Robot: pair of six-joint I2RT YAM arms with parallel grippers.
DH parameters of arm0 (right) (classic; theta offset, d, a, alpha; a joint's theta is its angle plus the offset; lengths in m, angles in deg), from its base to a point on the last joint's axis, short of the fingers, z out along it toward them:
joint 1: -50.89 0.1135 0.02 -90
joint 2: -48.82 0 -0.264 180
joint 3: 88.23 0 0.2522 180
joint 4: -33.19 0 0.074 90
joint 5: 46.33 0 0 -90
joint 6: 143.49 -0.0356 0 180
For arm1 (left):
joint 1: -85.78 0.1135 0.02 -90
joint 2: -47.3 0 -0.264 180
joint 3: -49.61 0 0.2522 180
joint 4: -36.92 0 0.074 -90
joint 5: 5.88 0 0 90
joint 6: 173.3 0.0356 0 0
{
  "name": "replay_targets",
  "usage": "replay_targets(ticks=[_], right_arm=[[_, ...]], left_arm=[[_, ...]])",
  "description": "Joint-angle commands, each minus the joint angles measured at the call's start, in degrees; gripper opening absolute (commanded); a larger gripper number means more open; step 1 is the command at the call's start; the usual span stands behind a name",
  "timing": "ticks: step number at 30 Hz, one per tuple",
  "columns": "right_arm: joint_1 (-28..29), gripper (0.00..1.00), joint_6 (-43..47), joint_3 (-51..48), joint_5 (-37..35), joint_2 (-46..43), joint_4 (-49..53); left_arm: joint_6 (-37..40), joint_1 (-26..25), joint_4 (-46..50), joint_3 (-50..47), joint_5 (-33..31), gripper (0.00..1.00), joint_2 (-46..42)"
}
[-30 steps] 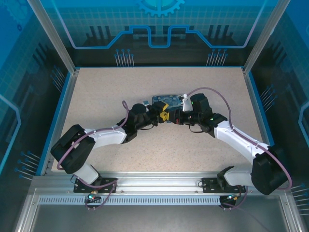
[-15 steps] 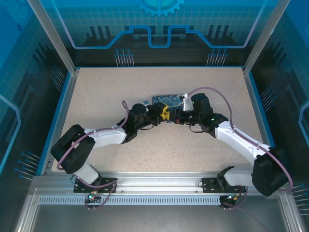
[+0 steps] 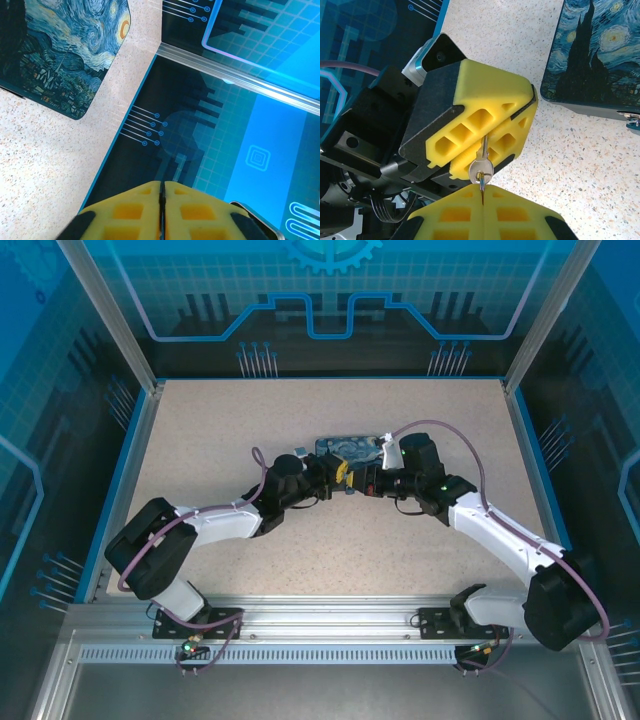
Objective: Unlock the padlock with the key
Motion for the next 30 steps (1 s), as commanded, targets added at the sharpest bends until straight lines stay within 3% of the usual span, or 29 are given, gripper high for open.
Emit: replay_targets(ticks=[1,3,4,6,9,10,14,20,25,30], right_arm=[[-0.7,0.00,0.6,-0.5,0.3,-1.0,0.5],[-1.1,0.01,0.5,-0.4,-0.1,-1.5,1.2],[-1.5,0.09,0.2,-0.8,-0.3,-2.2,1.2],[-3.4,0.40,-1.5,-2.5,-0.9,-4.9,0.5],[-6.1,0.61,-4.8,-4.6,-0.1,-8.0,-1.2],[-6.5,0.63,-5.7,-5.1,0.3,-8.6,-1.9],[-6.8,0.63,-13.0,-7.2,0.4,-9.0,-9.2],[-4.9,0.58,-28.1,-11.3,-2.4,-6.2,-29.0],[-1.7,0.54,-33.7,-11.4,-8.1,-4.8,-33.0],[2.3,0.51,-35.5,-10.7,-13.7,-3.2,-35.0]], left_arm=[[2.0,-0.2,-1.4,-0.7,-1.2,0.02,-1.7],[3.0,-0.1,-1.6,-0.6,-1.3,0.00,-1.9],[3.8,0.0,-1.6,-0.7,-1.3,0.00,-2.1],[7.0,0.3,-1.6,-0.9,-1.7,0.00,-2.8],[14.7,0.8,-2.2,-1.0,-2.2,0.00,-4.4],[17.4,0.8,-2.7,-1.0,-2.3,0.00,-4.8],[26.6,0.8,-7.4,-1.3,-2.3,0.00,-5.9],[30.8,0.5,-12.6,-3.1,-6.1,0.00,-6.2],[31.4,-1.2,-17.7,-6.3,-15.4,0.00,-6.6],[30.5,-2.9,-15.9,-6.1,-22.6,0.00,-7.5]])
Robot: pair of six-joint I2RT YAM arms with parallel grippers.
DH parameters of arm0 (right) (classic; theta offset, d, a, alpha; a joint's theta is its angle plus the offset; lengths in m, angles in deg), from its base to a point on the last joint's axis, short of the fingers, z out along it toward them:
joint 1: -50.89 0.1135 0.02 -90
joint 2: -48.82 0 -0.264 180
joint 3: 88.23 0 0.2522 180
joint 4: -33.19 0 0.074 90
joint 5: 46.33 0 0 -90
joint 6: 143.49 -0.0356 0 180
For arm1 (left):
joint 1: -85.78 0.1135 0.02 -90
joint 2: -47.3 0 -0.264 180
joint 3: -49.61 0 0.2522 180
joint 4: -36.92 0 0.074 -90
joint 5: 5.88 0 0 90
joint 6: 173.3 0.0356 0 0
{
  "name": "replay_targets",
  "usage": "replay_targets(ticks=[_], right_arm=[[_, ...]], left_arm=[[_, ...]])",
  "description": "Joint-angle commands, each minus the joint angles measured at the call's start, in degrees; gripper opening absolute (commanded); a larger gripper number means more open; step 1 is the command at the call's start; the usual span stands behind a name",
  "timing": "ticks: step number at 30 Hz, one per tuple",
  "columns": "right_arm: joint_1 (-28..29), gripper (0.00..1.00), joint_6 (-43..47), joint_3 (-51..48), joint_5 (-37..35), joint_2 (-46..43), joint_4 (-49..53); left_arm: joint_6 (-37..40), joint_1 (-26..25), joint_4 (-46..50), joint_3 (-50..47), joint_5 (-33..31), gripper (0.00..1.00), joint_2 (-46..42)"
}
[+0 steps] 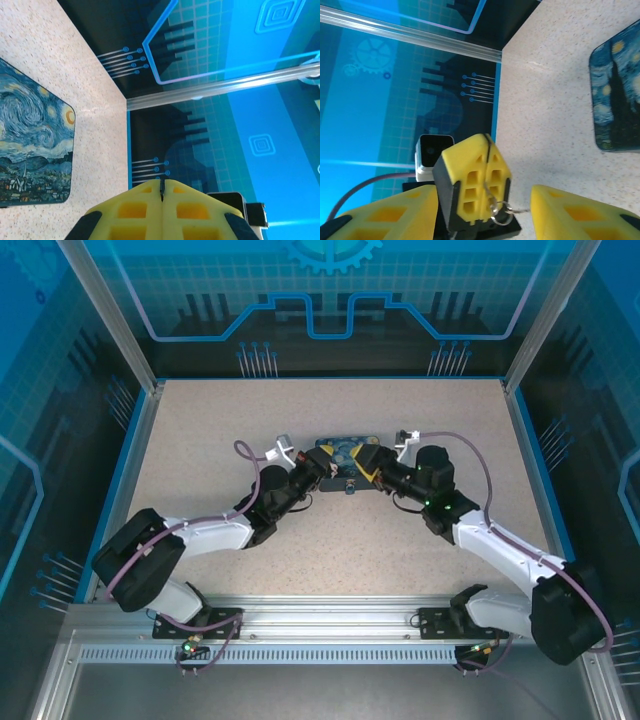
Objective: Unlock the padlock with the key
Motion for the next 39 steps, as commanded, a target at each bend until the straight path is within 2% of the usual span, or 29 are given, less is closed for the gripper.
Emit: replay_targets(ticks=[1,11,39], right_arm=[[2.6,0.51,-3.6,0.4,-5.8,1.6,-5.2],[6.8,0.44,-5.2,1.7,-8.1,8.3,-13.5],[8.4,0.31,-5.7,2.6,-6.3,11.5,-16.7]], left_arm=[[1.8,-1.5,-3.6,0.0,-8.6,0.00,-2.5],[-0.2,-3.0,-5.1,0.7,-14.3,0.00,-1.5],[-3.0,-5.2,-9.0,1.4,-20.5,0.00,0.8]])
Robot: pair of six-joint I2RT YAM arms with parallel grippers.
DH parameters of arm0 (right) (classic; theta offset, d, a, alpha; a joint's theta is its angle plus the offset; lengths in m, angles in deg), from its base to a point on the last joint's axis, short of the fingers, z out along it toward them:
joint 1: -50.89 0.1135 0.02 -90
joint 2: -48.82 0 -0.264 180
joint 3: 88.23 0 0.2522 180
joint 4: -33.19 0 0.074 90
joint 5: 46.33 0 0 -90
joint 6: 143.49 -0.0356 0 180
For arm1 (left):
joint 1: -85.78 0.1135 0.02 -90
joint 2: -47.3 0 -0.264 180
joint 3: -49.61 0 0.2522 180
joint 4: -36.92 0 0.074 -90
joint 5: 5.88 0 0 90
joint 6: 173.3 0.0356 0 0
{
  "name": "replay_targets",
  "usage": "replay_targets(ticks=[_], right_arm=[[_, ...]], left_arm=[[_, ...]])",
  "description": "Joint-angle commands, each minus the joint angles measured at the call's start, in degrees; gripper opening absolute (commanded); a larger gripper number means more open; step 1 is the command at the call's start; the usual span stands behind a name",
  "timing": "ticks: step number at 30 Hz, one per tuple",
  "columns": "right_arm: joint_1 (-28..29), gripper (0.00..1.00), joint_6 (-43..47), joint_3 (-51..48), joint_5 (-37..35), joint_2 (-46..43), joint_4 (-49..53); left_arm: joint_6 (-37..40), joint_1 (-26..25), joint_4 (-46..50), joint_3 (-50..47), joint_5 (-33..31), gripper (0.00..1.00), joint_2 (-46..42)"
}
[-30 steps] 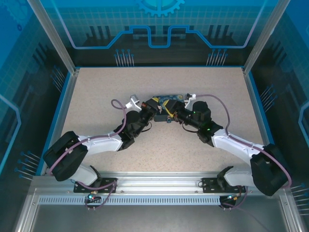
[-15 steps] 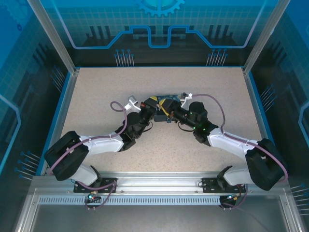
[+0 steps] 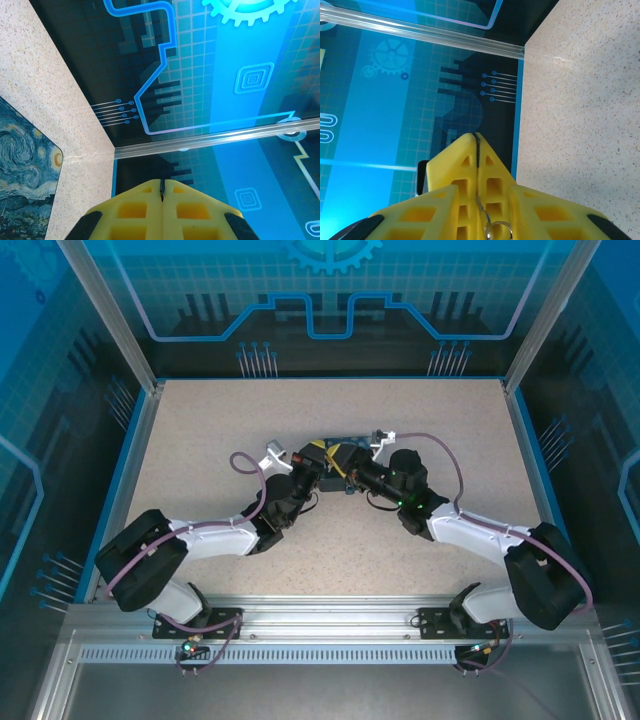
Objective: Unlock the padlock with the key
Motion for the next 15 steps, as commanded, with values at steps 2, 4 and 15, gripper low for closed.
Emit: replay_targets(ticks=[2,4,15], right_arm=[[0.9,0.28,-0.4,0.7,0.1,0.2,-2.1],[0.9,0.24,-0.5,0.5,0.0,0.0,-2.1],[0.8,0.05,0.0,0.8,1.6,-0.2,-2.2]], left_arm=[[-0.8,-0.5,-3.8,1.2,-2.0,0.00,0.0],[-0.8,-0.5,-3.5,1.3,-2.1,0.00,0.0],[-0.7,-0.6,-3.1,1.8,-2.2,0.00,0.7]])
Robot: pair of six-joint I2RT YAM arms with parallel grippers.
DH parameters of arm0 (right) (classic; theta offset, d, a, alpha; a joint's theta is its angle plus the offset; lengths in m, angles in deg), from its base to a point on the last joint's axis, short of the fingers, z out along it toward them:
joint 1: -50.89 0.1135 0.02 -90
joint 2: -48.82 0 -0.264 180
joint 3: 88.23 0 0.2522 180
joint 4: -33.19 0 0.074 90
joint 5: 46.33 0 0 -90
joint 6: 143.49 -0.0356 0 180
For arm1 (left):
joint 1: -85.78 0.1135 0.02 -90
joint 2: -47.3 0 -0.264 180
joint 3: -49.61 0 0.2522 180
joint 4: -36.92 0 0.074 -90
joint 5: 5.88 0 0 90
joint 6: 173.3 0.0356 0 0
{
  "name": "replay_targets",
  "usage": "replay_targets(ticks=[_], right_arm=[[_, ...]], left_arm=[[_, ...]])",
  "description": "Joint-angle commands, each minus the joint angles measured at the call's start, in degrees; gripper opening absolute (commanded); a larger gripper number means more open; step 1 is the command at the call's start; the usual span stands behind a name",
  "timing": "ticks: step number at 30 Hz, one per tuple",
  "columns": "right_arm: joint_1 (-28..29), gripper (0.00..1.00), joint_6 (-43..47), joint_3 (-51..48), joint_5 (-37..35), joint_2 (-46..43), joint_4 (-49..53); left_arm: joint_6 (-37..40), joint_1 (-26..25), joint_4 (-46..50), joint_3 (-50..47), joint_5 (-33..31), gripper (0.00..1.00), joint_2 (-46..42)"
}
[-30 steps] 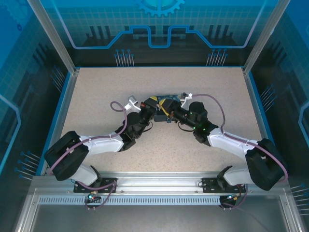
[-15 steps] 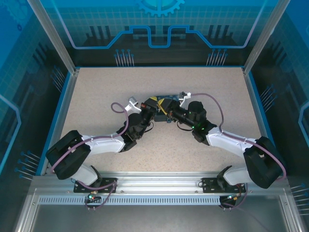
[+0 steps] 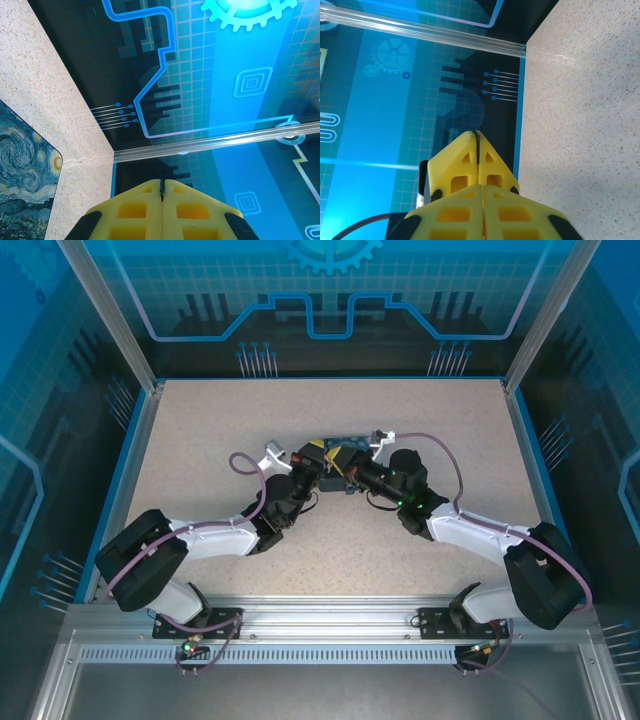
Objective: Unlock the padlock with the key
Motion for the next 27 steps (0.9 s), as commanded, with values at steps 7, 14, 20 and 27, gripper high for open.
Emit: replay_targets(ticks=[7,14,20,27], right_arm=[[-1.2,0.00,1.4,0.1,2.2,-1.8,0.4],[-6.1,0.00,3.6,-0.6,6.0,-6.4,7.5],[-8.8,0.00,3.5,-0.8,9.2,-8.0,9.7],[-9.3,0.00,0.5,-0.5,12.6,-4.6,5.1]], left_arm=[[1.6,0.2,2.4,3.1,3.7,0.23,-0.6],[2.3,8.0,18.3,5.1,21.3,0.59,-5.0],[4.6,14.3,22.4,7.2,37.7,0.60,-4.3],[5.9,15.8,20.4,12.5,51.0,0.52,-0.7]])
